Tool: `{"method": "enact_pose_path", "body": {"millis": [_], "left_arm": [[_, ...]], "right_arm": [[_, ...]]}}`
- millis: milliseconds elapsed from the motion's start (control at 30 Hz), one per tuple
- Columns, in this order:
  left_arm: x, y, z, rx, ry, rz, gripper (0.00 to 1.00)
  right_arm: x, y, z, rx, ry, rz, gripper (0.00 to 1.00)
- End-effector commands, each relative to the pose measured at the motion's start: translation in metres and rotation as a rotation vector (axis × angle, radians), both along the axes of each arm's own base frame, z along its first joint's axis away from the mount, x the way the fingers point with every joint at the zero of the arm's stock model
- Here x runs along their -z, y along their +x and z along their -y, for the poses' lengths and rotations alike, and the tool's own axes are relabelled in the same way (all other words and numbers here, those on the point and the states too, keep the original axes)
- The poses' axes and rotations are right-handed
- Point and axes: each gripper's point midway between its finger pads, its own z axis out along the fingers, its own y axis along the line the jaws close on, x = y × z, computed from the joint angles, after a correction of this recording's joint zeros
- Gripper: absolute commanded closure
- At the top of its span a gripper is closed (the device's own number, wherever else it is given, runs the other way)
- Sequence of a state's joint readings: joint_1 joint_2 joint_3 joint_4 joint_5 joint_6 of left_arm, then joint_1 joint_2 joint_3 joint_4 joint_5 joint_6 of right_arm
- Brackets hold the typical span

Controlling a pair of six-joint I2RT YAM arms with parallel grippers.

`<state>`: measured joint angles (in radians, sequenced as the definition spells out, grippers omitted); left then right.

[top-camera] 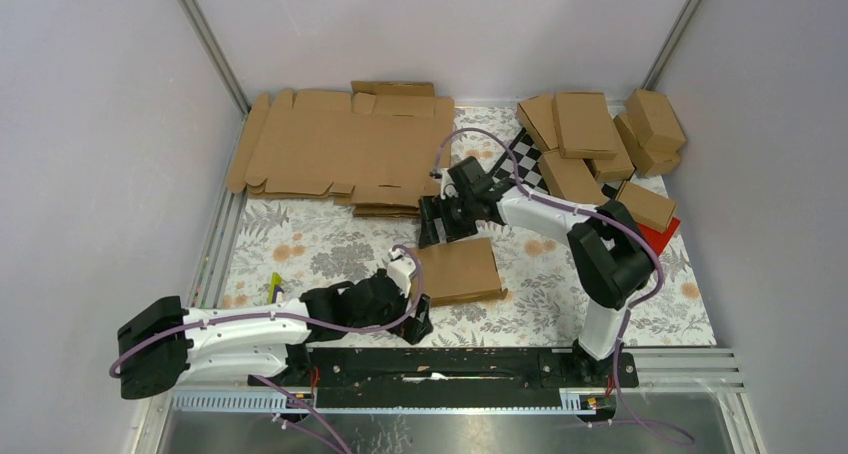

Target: Fold the paper box

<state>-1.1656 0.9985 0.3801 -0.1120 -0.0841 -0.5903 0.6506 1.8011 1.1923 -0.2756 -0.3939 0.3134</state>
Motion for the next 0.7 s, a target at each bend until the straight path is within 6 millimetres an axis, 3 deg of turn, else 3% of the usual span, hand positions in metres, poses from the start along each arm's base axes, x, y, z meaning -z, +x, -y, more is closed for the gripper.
{"method": "enact_pose_path", "body": {"millis": [0,300,500,667], "left_arm": [[-0.011,0.009,0.007,0.009,-0.047,0.077,0.02],[-0.005,0.005,0.006,0.05,-0.05,0.088,0.07],[-0.002,0.017,0.006,0.013,0.005,0.116,0.12],[0.012,0.013,0.014,0.079,0.065,0.092,0.17]], "right_arm": [[-0.001,-0.003,-0.018,-0.068,0.039,-0.013,0.1],[0.01,-0.022,-0.017,-0.157,0.066,-0.061,0.11],[0.011,-0.023,-0.012,-0.156,0.052,-0.046,0.12],[0.004,-0.022,-0.014,-0.16,0.065,-0.037,0.12]]}}
